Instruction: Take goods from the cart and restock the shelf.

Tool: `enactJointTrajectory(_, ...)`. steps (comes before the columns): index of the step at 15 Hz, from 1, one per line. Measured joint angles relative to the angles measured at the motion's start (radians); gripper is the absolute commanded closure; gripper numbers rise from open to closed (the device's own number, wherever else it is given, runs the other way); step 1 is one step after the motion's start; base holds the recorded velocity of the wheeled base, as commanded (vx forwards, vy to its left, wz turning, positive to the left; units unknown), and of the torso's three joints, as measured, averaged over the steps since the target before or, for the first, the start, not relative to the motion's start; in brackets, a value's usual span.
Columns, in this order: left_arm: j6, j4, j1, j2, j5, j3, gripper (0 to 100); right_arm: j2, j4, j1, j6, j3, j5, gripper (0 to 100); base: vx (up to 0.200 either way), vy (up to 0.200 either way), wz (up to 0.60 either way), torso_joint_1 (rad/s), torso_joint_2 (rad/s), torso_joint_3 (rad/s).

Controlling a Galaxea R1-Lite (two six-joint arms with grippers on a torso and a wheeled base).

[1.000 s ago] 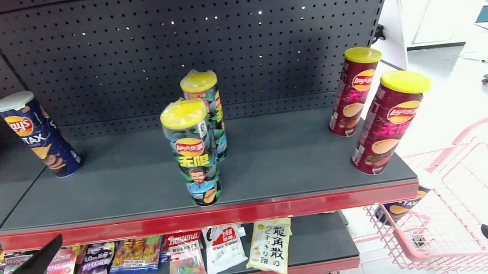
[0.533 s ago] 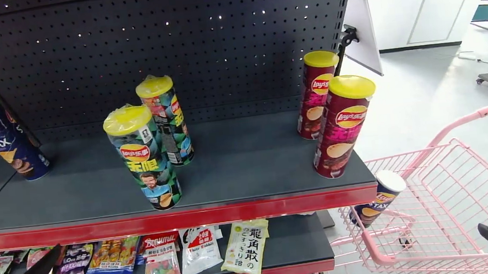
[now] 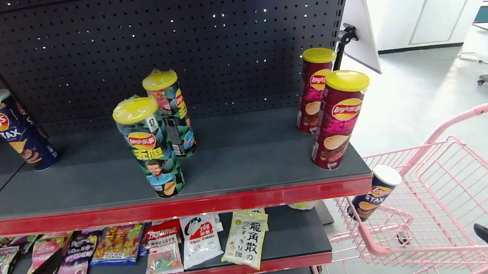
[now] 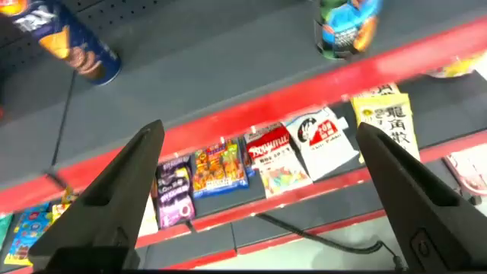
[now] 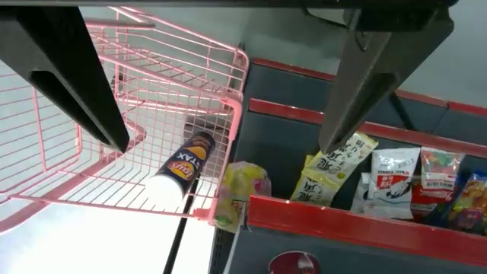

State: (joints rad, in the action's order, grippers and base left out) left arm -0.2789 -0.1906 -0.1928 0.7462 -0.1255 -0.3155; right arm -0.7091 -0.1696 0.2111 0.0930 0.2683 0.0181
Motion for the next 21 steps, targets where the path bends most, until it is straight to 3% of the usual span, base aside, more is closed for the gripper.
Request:
enactJointTrajectory(5,-0.006,0.0,-0.001,-0.029,0.015,0.022,0,0.0,0.001,0.0,0.004,0.0,0.0,0,0.0,0.0,-0.24,0.003,0.0,0.003)
enactJointTrajectory(9,-0.015,0.0,-0.006,-0.099,0.119,0.067,0,-0.002,0.0,0.001,0.008,-0.002,-0.001,0,0.0,0.0,-0.6,0.007,0.0,0.0)
enactJointTrajectory(14,-0.015,0.0,-0.005,-0.125,0.122,0.075,0,-0.006,-0.001,0.0,0.008,-0.002,-0.001,0,0.0,0.0,-0.6,0.002,0.0,0.001)
enactJointTrajectory(16,-0.015,-0.001,-0.005,-0.129,0.124,0.074,0,-0.008,-0.002,0.0,0.007,-0.002,0.0,0,0.0,0.0,0.0,0.0,0.0,0.0)
enactJointTrajectory(21,-0.015,-0.001,-0.006,-0.136,0.197,0.074,0,-0.031,-0.005,-0.02,0.008,0.004,0.005,0,0.0,0.0,0.0,-0.031,0.07,0.039)
